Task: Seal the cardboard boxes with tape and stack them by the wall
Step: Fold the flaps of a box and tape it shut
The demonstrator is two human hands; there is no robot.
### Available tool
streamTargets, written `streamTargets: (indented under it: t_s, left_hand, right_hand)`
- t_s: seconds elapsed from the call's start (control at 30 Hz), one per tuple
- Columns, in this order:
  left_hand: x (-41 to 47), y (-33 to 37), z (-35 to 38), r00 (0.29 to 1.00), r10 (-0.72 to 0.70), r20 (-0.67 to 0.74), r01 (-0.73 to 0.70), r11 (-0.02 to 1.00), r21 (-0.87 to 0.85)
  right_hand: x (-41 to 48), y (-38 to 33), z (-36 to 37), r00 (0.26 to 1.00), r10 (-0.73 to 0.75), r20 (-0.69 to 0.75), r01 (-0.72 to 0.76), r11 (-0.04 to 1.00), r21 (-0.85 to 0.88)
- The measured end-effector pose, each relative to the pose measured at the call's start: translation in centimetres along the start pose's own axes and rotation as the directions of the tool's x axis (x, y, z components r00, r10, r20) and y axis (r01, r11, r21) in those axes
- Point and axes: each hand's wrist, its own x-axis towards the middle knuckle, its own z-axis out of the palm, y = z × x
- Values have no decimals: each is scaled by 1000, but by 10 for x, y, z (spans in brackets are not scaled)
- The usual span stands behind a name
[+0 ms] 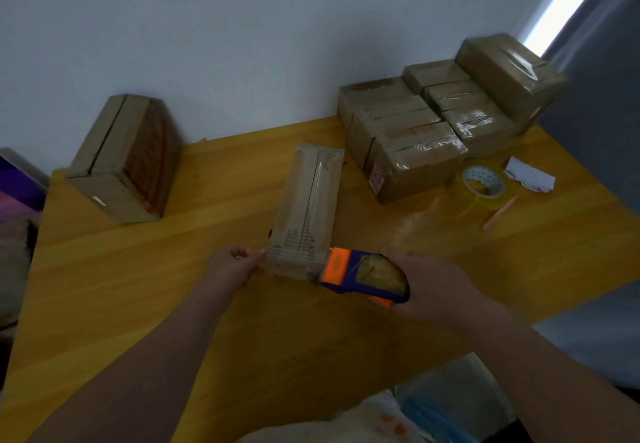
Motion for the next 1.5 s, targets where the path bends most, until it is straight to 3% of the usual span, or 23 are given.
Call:
streamTargets:
  t_s: [0.1, 0.17, 0.2, 0.27, 0.37, 0.53, 0.6, 0.67, 0.77, 0.83, 1.17, 1.33, 1.5]
  left_hand:
    - [4, 1, -3, 998, 67, -19, -59, 955, 291]
    - [0, 4, -3, 979, 188, -78, -124, 855, 503]
    - [-4, 6, -2, 960, 256, -114, -161, 837, 523]
    - [-14, 11, 2, 937, 315, -153, -240, 895, 375]
    - [-36, 15, 10, 972, 227, -61, -226, 974, 30]
    - [-48, 17, 12, 962, 243, 125, -262, 950, 169]
    - [-47, 19, 10, 918, 339, 205, -395, 825, 405]
    - [-43, 17, 10, 811, 456, 366, -578, 532, 619]
    - [-36, 13, 11, 681, 370, 632, -715, 153, 682]
    - [-32, 12, 9, 661, 294, 691, -730, 38, 682]
    - [-22, 8, 7, 645, 274, 713, -740, -5, 672]
    - [-23, 9, 7, 639, 297, 709, -743, 0, 670]
    - [-23, 7, 8, 639, 312, 703, -740, 2, 672]
  right_hand:
    - [0, -1, 2, 1000, 2, -9, -1, 999, 37]
    - [0, 0, 2, 1000, 0, -12, 0, 999, 32]
    - [0, 0, 1, 1000, -1, -13, 1, 1000, 26]
    - [0, 0, 1, 1000, -1, -10, 2, 1000, 22]
    - [1, -1, 4, 1000, 2, -8, -2, 1000, 18]
    - [0, -4, 6, 1000, -3, -13, 3, 999, 46]
    - [2, -8, 9, 1000, -6, -19, 6, 999, 47]
    - [4, -15, 15, 999, -11, -32, 12, 999, 43]
    - [6, -22, 18, 999, -27, -44, 29, 998, 49]
    - [4, -22, 17, 999, -33, -37, 36, 997, 63]
    - [-14, -12, -12, 994, -100, -55, 106, 987, 117]
    - [-27, 10, -14, 997, -72, -21, 74, 987, 142]
    - [-20, -2, -14, 998, -49, 43, 50, 999, -9]
